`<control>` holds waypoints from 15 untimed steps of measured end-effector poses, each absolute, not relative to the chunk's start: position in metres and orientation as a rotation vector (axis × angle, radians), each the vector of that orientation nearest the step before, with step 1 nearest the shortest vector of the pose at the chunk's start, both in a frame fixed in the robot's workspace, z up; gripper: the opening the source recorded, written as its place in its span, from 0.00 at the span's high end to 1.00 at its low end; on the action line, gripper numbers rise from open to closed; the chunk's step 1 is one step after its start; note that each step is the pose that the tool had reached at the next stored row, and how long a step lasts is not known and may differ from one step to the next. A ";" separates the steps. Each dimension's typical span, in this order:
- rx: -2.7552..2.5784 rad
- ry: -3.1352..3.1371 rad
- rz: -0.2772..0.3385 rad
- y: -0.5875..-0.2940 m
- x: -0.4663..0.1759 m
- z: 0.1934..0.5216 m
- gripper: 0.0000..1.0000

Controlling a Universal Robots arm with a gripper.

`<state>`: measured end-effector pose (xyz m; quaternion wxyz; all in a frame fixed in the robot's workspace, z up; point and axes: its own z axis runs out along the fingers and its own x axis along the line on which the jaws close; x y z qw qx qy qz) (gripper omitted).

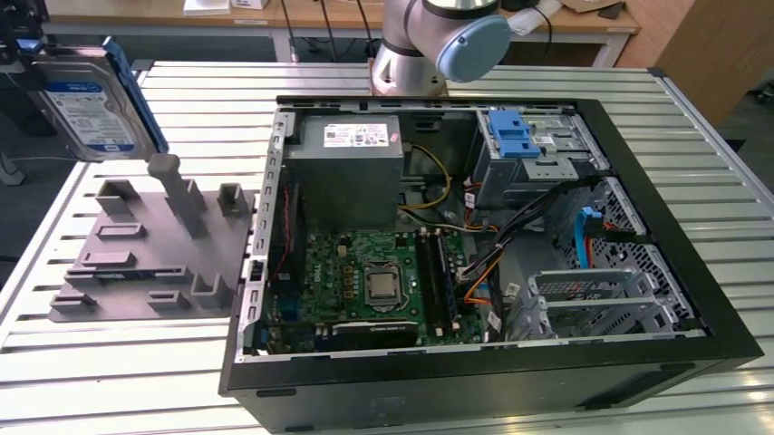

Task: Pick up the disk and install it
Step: 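Pick up the disk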

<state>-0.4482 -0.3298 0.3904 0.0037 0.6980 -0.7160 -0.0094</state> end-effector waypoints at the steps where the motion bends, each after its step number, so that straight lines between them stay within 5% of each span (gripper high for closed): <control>1: 2.188 -2.244 -0.030 -0.330 -0.448 0.391 0.64; 15: 2.188 -2.244 -0.029 -0.330 -0.448 0.403 0.64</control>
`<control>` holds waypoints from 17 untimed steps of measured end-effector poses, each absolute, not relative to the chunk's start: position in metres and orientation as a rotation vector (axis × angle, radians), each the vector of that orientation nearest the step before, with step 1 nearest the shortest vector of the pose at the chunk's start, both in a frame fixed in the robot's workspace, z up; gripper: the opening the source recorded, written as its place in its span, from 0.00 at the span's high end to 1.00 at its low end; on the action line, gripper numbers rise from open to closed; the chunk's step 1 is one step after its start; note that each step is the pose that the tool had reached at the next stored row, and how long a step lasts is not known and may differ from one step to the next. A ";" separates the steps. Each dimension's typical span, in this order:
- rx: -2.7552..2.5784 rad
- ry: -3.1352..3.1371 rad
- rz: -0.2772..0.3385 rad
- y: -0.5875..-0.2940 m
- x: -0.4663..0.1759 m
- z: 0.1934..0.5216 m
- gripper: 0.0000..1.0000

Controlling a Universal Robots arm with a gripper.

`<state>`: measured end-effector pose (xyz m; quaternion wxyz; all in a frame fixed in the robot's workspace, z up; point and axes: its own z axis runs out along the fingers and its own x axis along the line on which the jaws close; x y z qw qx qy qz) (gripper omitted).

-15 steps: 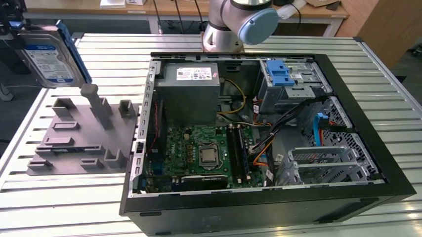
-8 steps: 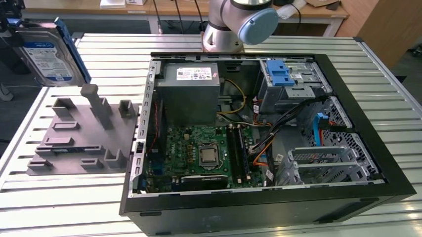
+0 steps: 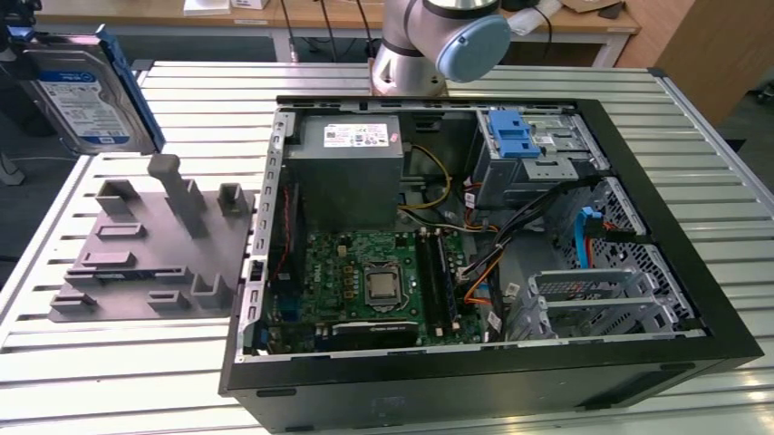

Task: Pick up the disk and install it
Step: 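Pick up the disk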

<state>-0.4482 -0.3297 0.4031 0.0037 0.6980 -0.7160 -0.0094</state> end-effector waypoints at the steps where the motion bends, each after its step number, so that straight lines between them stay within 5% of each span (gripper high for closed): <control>1: 2.188 -2.244 -0.029 -0.330 -0.448 0.404 0.64; 17: 2.188 -2.244 -0.030 -0.330 -0.448 0.421 0.64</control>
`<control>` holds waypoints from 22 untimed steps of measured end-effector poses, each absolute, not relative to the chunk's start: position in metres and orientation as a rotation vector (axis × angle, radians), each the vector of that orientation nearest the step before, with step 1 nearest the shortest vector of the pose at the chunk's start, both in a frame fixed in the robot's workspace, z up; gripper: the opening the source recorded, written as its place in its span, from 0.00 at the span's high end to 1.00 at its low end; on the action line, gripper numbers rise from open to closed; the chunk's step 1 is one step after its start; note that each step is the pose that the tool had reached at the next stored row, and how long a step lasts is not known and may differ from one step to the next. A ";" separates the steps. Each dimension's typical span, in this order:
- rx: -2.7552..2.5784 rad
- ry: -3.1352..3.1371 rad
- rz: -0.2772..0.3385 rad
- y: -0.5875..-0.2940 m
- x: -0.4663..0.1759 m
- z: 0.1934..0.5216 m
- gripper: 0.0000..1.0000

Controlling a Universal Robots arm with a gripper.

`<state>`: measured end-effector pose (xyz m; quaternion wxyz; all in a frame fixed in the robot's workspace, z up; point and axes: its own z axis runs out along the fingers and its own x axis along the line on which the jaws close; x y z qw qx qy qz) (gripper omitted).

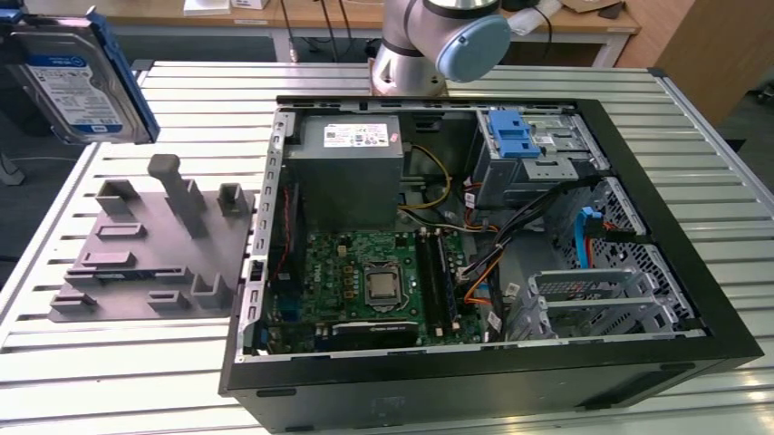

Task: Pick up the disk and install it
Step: 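Pick up the disk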

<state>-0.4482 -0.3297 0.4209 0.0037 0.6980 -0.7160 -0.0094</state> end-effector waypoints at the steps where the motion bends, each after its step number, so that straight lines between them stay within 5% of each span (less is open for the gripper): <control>1: 2.188 -2.244 -0.029 -0.330 -0.448 0.422 0.64; 22: 2.188 -2.244 -0.029 -0.330 -0.448 0.447 0.64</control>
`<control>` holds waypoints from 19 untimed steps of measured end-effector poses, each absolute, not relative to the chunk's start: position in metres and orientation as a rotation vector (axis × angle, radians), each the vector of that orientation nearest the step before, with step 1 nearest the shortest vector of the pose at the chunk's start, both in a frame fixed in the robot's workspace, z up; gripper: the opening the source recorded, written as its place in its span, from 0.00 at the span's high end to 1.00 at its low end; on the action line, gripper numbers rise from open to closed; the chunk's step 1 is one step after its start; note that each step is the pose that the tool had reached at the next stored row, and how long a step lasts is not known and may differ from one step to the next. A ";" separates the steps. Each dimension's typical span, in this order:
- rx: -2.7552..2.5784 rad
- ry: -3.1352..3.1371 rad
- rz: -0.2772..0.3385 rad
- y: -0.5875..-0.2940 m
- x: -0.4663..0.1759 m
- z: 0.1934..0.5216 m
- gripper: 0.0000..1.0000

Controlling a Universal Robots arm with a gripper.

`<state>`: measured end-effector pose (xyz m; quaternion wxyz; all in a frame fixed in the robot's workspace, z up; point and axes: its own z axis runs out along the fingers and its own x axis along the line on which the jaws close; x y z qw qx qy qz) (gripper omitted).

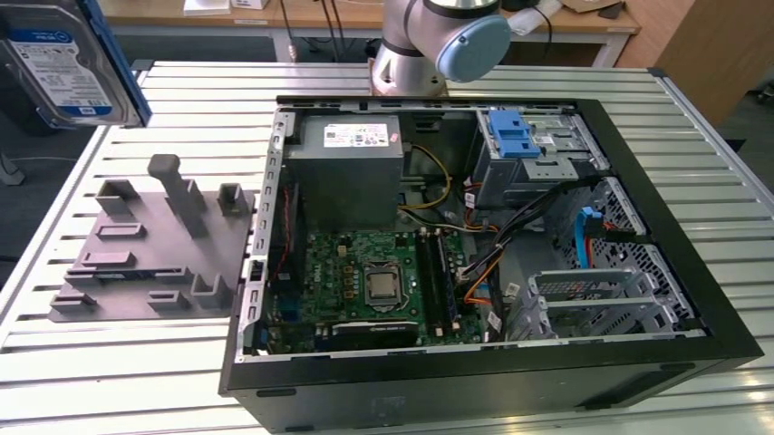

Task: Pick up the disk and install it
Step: 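Pick up the disk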

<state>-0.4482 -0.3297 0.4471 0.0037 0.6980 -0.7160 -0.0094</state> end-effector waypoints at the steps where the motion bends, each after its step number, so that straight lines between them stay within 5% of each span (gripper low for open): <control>1: 2.188 -2.244 -0.029 -0.330 -0.448 0.448 0.64; 19: 2.188 -2.244 -0.029 -0.330 -0.448 0.469 0.64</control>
